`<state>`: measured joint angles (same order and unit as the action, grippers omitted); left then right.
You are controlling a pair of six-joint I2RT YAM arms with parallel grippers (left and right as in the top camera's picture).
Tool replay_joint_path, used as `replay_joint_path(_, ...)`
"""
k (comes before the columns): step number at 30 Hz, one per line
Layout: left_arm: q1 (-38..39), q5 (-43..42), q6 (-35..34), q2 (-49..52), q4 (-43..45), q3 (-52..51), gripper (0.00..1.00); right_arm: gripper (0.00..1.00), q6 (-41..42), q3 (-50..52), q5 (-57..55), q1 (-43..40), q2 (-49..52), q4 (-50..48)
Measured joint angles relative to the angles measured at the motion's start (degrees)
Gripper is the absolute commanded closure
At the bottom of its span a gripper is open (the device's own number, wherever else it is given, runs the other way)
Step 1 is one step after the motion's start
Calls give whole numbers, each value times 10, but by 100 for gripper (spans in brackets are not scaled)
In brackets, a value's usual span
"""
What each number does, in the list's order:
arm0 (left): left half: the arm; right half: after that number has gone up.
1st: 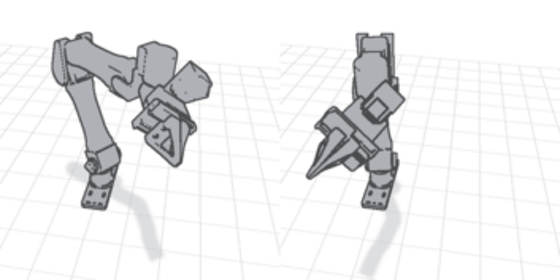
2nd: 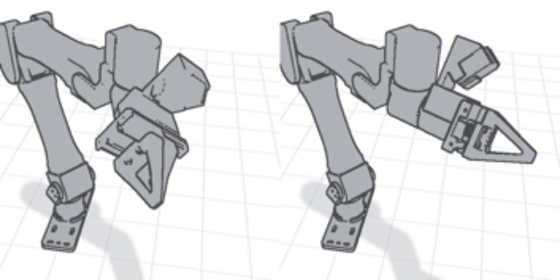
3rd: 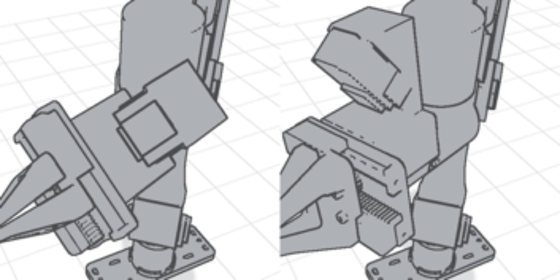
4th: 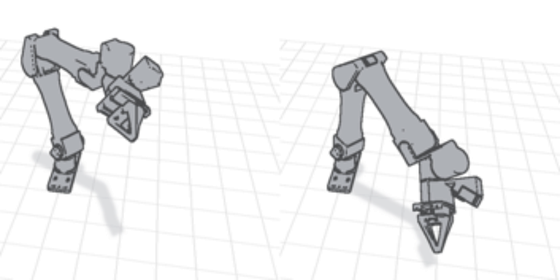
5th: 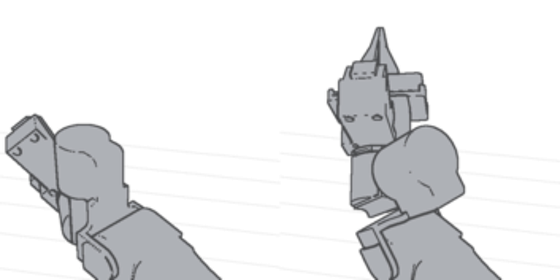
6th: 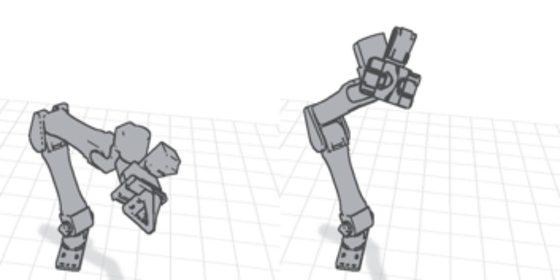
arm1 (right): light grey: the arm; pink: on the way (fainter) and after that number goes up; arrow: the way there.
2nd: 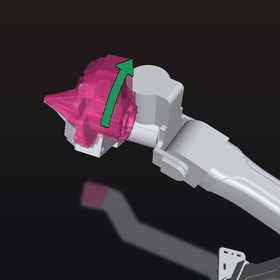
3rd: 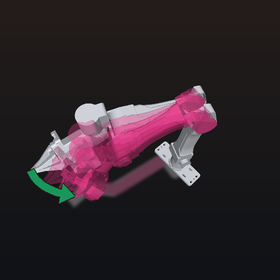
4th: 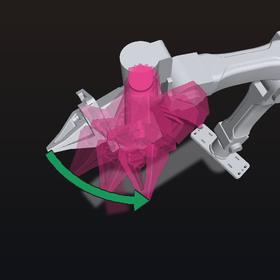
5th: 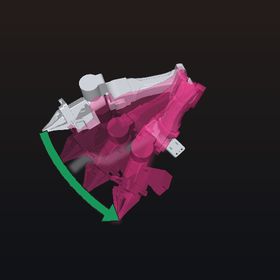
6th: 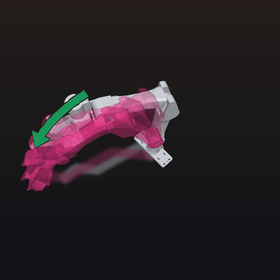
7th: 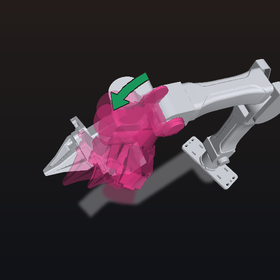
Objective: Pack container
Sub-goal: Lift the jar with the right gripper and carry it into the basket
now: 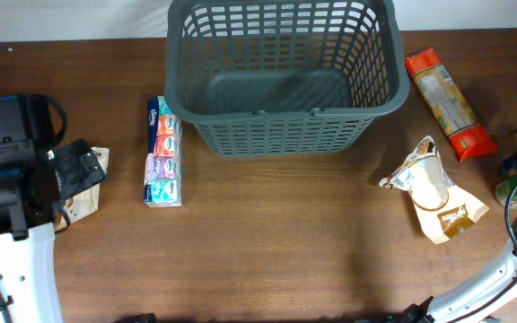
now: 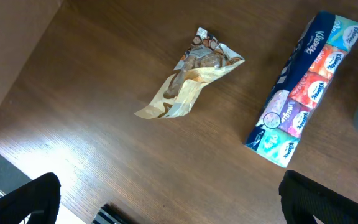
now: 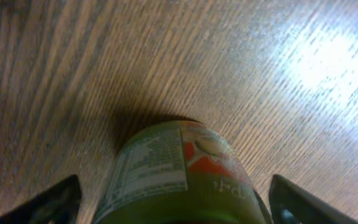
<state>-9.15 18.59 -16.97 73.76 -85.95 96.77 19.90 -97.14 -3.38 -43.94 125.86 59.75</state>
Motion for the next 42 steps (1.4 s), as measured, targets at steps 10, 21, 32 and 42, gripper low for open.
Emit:
replay_joint_path(10,0,0,0,0,0,0,0,58,-3,0,3,0,0,0)
replay_joint_path(21,0,0,0,0,0,0,0,96,-2,-1,12,0,0,21)
replay_joint_path(32,0,0,0,0,5,0,0,96,-3,-155,55,2,8,143)
replay_joint_path(42,0,0,0,0,16,0,0,96,-19,-427,93,55,-35,252)
